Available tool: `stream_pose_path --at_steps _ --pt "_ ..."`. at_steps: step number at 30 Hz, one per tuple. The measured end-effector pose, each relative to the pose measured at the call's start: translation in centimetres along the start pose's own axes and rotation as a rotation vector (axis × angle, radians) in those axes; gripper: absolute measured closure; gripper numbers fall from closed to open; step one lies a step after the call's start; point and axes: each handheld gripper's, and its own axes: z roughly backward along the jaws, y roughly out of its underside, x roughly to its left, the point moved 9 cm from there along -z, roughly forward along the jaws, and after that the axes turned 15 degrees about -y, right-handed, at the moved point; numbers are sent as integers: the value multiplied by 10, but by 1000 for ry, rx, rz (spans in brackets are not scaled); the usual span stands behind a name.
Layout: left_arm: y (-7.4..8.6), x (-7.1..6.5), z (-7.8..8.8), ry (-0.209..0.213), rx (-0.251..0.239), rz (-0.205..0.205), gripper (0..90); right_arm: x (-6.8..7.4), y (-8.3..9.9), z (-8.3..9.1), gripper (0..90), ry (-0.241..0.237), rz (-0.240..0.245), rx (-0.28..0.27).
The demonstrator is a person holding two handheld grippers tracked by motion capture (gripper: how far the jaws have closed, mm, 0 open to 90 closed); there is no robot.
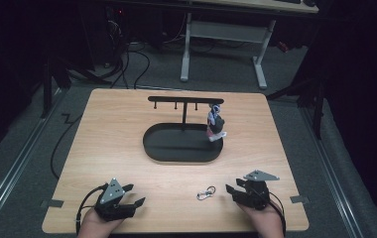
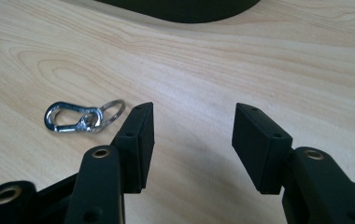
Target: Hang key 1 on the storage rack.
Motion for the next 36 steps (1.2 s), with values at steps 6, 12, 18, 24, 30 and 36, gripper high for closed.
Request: stream_pose_path --at_steps 6,12,18,24,30,36 --pt "-13 -23 -5 56 5 30 502 5 13 18 615 -9 -4 -110" --pt "-36 -60 -28 64 28 -45 809 10 8 24 900 -51 -9 -132" --pt "-66 -108 -78 82 76 -99 838 18 11 17 883 -79 29 -98" --pt "-77 -139 -102 104 112 -140 838 17 14 20 846 -114 17 -101" --pt "-76 -157 -99 136 122 -178 842 15 13 26 834 -119 5 -115" --pt "-81 -184 -100 183 117 -210 839 14 13 25 830 -120 3 -111"
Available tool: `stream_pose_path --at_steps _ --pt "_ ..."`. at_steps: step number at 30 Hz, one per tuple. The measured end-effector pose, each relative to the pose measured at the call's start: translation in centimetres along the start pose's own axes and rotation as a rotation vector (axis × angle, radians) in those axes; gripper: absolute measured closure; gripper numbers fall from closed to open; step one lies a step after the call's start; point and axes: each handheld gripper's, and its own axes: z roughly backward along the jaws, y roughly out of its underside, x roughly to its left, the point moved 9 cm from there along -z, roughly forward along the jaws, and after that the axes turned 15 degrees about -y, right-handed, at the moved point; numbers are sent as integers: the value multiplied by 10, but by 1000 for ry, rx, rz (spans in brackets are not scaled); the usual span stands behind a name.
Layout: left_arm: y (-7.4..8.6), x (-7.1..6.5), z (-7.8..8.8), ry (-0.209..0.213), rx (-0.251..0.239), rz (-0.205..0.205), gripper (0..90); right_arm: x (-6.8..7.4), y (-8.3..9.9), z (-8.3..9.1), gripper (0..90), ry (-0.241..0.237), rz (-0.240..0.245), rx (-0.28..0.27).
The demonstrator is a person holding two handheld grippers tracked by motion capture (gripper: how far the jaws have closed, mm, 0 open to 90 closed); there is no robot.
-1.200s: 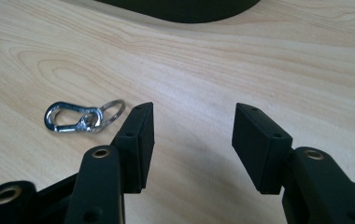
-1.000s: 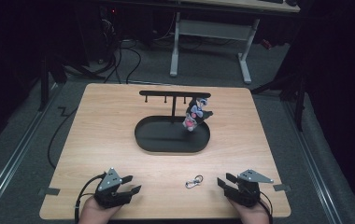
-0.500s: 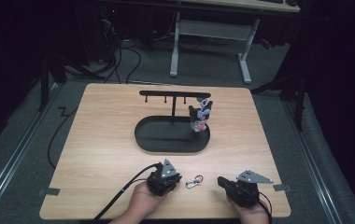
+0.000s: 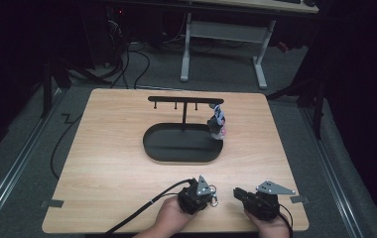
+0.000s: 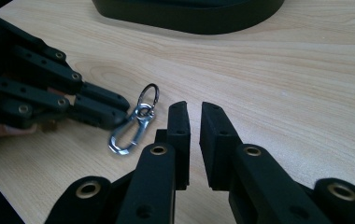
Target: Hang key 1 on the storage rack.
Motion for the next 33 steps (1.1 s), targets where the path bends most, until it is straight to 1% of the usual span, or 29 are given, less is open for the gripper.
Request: stream_pose_path --at_steps 3,5,7,9,11,13,14,15,16,18,19,20,21,22,23,24,25,26,27,28,29,30,31,32,33 --pt "-7 -14 -5 22 -5 -28 838 -1 0 0 828 0 1 0" --pt "-11 -22 -6 33 -14 -33 834 -2 0 0 828 1 2 1" --pt "-10 -22 -3 40 -23 -32 831 -3 0 0 827 0 5 0" --pt "-4 -15 2 33 -29 -26 829 -3 1 0 827 -2 1 1" --pt "5 0 10 9 -32 -7 819 -3 3 0 824 -6 -10 10" --pt "17 23 20 -29 -36 25 811 -3 4 -2 818 -15 -8 21" --pt "29 46 30 -70 -32 55 796 -2 5 -5 813 -23 -5 33" --pt "29 46 30 -70 -32 55 788 -2 6 -6 809 -24 -7 39" --pt "39 64 38 -102 -28 78 788 -2 6 -6 809 -24 -7 39" --pt "56 93 54 -151 -26 121 761 1 7 -10 797 -36 -5 51" --pt "64 106 62 -172 -25 143 728 2 9 -14 795 -35 -8 66" --pt "79 128 77 -215 -24 167 705 2 9 -17 793 -36 -6 75" --pt "79 128 77 -215 -24 167 669 3 10 -18 788 -35 -7 82" --pt "87 139 85 -243 -25 177 618 3 10 -20 786 -28 -7 90" --pt "95 149 92 -263 -27 199 618 3 10 -20 786 -28 -7 90" --pt "104 160 100 -289 -38 229 575 3 10 -22 782 -26 -7 96" --pt "112 168 106 -318 -53 248 530 3 10 -24 774 -23 -9 105" --pt "120 175 111 -340 -65 263 504 3 10 -25 772 -16 -8 114" --pt "131 186 119 -353 -79 320 468 3 8 -26 758 -15 -12 130" --pt "131 186 119 -353 -79 320 451 3 8 -27 750 -13 -19 148" --pt "131 190 122 -351 -87 336 433 3 7 -28 736 -13 -23 165" --pt "130 199 126 -360 -121 360 430 3 6 -29 717 -11 -15 188" --pt "130 199 126 -360 -121 360 428 4 6 -31 701 -11 -13 212" --pt "130 202 125 -341 -128 380 426 5 5 -33 686 -8 -7 236" --pt "131 202 123 -328 -124 377 426 6 4 -34 673 -8 -7 261"
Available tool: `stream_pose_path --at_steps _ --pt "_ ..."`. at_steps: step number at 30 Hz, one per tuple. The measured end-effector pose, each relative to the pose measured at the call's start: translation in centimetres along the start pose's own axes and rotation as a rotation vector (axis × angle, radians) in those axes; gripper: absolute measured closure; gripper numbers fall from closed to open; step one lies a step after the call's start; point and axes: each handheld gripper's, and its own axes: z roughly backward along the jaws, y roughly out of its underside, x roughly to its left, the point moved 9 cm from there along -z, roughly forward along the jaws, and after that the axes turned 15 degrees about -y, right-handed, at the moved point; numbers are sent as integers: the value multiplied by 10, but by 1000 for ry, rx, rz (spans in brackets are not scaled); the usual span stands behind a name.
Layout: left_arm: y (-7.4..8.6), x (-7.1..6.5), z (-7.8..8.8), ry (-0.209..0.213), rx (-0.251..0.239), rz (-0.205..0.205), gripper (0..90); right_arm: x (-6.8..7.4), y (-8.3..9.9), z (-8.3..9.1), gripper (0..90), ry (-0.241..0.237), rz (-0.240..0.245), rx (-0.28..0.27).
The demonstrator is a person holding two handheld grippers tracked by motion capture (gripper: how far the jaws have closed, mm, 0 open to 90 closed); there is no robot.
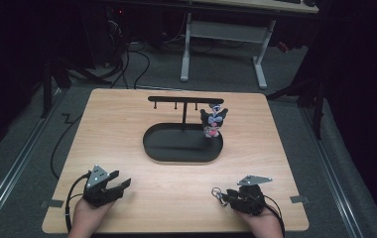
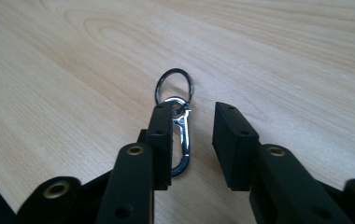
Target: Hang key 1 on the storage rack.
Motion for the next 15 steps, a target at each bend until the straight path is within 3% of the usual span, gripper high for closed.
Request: stream_pose_path --at_steps 2,4,6,9,10,12,13,15 --pt "2 -2 -2 12 11 -11 422 1 -1 -1 664 5 -1 27" --pt "5 -8 -3 32 24 -27 422 3 -8 0 637 25 0 100" --pt "5 -11 -3 41 23 -29 422 3 -10 0 624 27 2 115" --pt "2 -19 -2 55 11 -59 421 3 -20 -1 605 19 1 201" --pt "2 -19 -2 55 11 -59 419 3 -20 -1 605 19 1 201" --pt "2 -22 -4 57 13 -72 416 2 -27 -4 600 19 15 268" --pt "2 -22 -4 57 13 -72 415 2 -27 -4 600 19 15 268" --pt "3 -21 -4 56 18 -77 414 2 -31 -7 592 15 32 327"
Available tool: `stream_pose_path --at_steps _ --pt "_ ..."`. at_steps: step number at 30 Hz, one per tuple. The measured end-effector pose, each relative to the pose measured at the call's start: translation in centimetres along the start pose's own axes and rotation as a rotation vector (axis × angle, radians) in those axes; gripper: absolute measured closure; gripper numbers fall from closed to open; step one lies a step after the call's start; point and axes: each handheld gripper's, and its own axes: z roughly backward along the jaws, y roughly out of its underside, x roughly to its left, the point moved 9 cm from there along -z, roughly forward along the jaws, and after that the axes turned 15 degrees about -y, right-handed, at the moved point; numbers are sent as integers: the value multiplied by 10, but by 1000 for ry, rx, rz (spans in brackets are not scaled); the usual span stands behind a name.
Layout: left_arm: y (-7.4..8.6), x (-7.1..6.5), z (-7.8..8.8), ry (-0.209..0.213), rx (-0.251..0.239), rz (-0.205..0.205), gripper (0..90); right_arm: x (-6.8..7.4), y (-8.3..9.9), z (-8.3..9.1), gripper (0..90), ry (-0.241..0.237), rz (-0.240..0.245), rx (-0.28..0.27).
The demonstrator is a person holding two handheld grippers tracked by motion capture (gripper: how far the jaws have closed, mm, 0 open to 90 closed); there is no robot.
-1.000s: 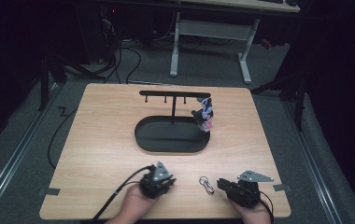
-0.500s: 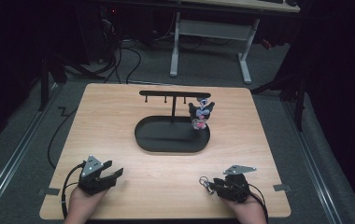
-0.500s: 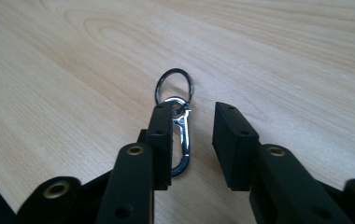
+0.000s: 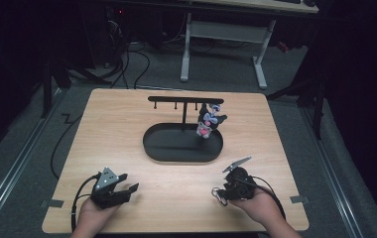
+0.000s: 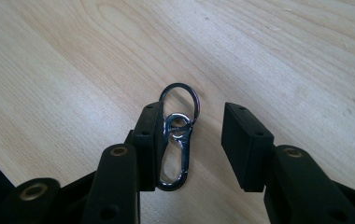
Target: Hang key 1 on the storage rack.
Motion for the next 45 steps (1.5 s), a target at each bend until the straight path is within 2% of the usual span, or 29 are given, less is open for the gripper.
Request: stream_pose_path --at_steps 2,3,6,7,8,9,10,11,12,17,18,19,20,21,22,23,25,27,28,29,30,32,41,44,45 --pt "1 1 0 -2 1 6 415 0 -3 -2 574 -23 -1 32" --pt "1 2 0 -1 2 10 413 -3 -6 -4 561 -22 4 69" --pt "1 3 0 -7 2 12 412 -5 -9 -6 551 -38 13 95" --pt "1 3 0 -8 2 13 412 -2 -9 -7 547 -33 -47 129" --pt "2 3 0 -7 4 12 412 -2 -9 -7 547 -33 -47 129" --pt "2 3 -1 -8 5 10 412 -3 -11 -8 543 -42 -26 146" --pt "2 3 -1 -9 2 13 412 -6 -13 -10 541 -54 16 152" --pt "2 3 -1 -9 2 14 412 -4 -13 -11 539 -57 -4 161" --pt "2 3 -1 -9 3 12 412 -6 -15 -14 538 -69 7 182" --pt "2 4 -1 -10 7 6 412 -5 -14 -19 534 -78 -3 214" --pt "3 4 -1 -9 9 7 412 -5 -13 -20 538 -77 -1 220" --pt "3 4 -1 -9 11 7 412 -6 -14 -22 550 -82 25 231" --pt "3 5 -1 -9 11 6 412 -6 -14 -22 550 -82 25 231" --pt "3 5 -2 -10 9 7 412 -4 -14 -22 599 -81 20 231" --pt "3 5 -2 -10 9 7 412 -4 -14 -22 599 -81 20 231" --pt "3 5 -2 -10 10 6 412 -3 -15 -22 666 -74 25 225" --pt "3 5 -2 -10 10 6 412 -2 -15 -21 693 -79 20 226" --pt "3 4 -2 -9 11 6 412 1 -15 -19 772 -77 38 220" --pt "3 4 -2 -9 13 4 412 1 -15 -19 772 -77 38 220" --pt "4 4 -2 -9 14 4 412 1 -15 -18 797 -80 59 218" --pt "4 4 -3 -8 13 7 412 2 -15 -17 818 -77 49 215" --pt "4 4 -3 -7 15 6 412 4 -15 -13 868 -74 68 206" --pt "6 3 -5 -4 26 1 412 6 -9 -3 886 -54 86 206" --pt "6 3 -5 -2 28 -3 412 7 -3 0 859 -38 96 229" --pt "6 2 -5 -3 28 -3 412 8 -1 1 860 -40 85 229"
